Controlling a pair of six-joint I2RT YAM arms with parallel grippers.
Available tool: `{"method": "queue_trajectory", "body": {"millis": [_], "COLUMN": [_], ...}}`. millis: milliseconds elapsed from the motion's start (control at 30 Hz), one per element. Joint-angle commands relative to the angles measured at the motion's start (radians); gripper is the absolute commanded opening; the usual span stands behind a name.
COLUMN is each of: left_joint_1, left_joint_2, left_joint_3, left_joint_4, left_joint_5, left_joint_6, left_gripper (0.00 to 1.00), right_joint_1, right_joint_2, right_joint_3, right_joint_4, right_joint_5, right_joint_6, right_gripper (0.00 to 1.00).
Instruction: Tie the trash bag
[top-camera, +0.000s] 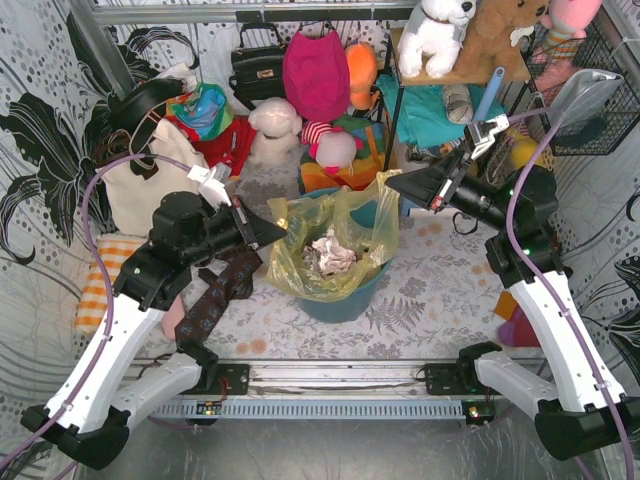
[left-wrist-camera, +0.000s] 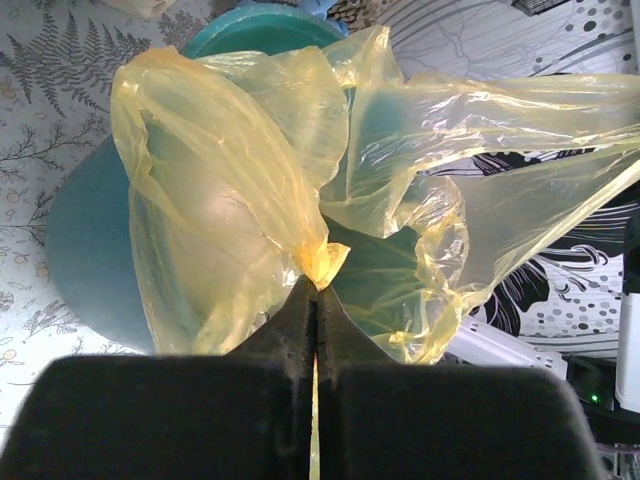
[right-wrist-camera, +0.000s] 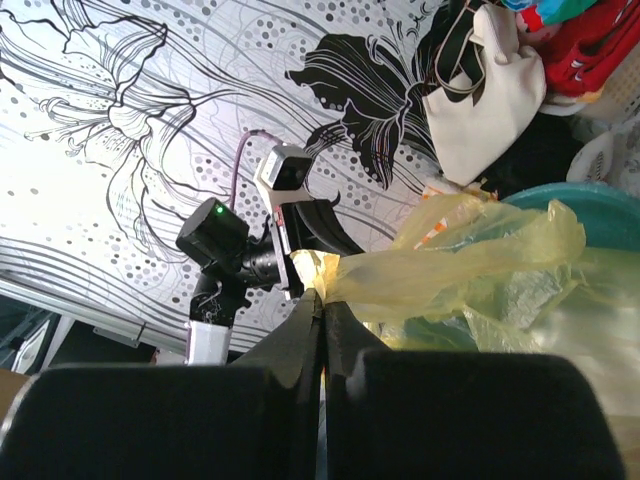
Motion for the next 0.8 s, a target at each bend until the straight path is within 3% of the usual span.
{"method": "queue_trajectory", "body": {"millis": [0,367,767], "left_joint_1": [-0.004,-0.003,-0.004], "left_joint_2": [-0.004,0.220,0.235], "left_joint_3": [0.095,0.515,0.590], "left_joint_4": [0.037,0.070,0.343], "left_joint_5": [0.001,0.021,0.116], "left_joint_6": [-0.003,0.104,0.109], "left_gripper": [0.00,0.00,0.00], "right_joint_1": [-0.003,-0.003,-0.003], "right_joint_2": [0.026,0.163,0.266], "right_joint_3": [0.079,0.274,0.581], "right_joint_4": [0.050,0.030,0.018], "right_joint_5": [0.011,0.079,0.093], "right_joint_6": [0.001,-0.080,-0.119], "right_gripper": [0.00,0.00,0.00]}}
